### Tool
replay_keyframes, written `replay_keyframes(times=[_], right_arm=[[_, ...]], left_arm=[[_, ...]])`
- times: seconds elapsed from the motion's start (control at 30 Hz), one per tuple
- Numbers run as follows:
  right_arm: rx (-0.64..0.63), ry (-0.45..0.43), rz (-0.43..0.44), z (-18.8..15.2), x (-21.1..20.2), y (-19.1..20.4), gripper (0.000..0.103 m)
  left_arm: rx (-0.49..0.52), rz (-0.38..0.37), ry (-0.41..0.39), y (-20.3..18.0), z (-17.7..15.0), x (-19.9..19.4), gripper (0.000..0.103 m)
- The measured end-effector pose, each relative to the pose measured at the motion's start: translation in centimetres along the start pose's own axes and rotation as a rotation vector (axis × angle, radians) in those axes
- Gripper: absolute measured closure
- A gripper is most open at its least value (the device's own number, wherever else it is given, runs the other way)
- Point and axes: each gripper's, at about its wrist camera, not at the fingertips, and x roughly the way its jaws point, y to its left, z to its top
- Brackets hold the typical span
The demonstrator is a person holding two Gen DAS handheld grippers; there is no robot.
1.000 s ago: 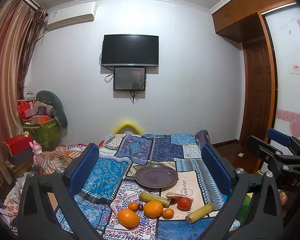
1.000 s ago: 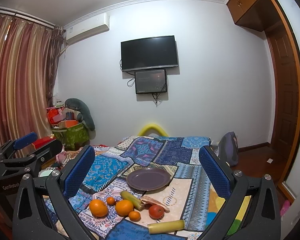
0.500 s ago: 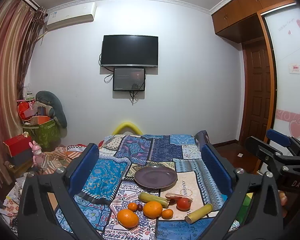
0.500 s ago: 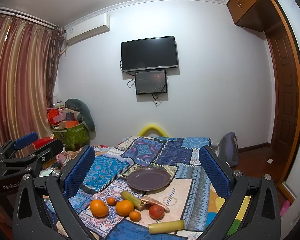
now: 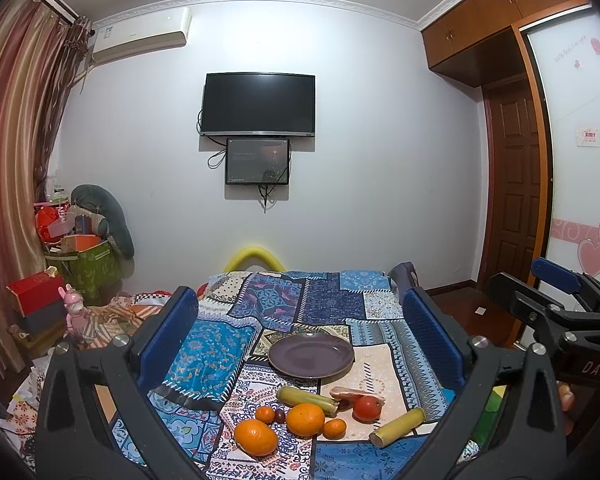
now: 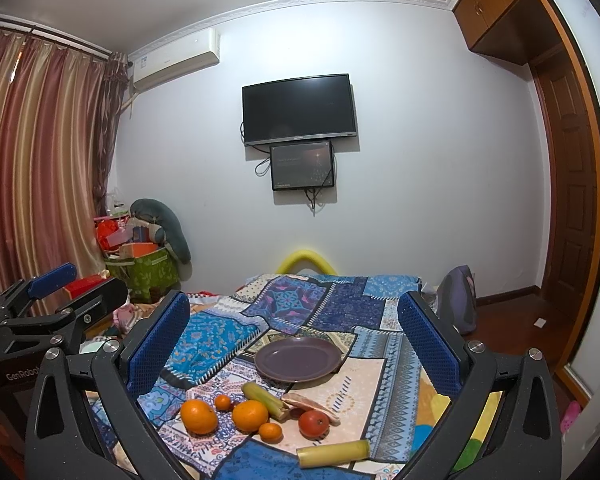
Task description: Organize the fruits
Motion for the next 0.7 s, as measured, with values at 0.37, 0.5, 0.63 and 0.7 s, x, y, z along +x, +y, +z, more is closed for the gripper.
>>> replay_keyframes(times=[0.37,0.5,0.63,0.7], right_arm=[[0.0,0.0,0.0,0.0,-0.2,0.0,0.0],[-0.002,0.009,-0.018,-0.1,0.1,0.0,0.0],[-0.002,0.045,-0.055,-0.5,1.0,-0.4,0.0],[0.003,0.068,-0.062,-0.9,1.5,-0.7,0.0]], left_arm=[[-0.001,0.001,-0.004,0.0,-0.1,-0.1,0.0],[0.0,0.011,0.0,-0.1,-0.2,0.2,0.0],[-0.017,0.008,0.013,0.5,-0.5,0.8,0.0],[-0.027,0.008,0.026,1.1,-0.7,1.3,0.0]])
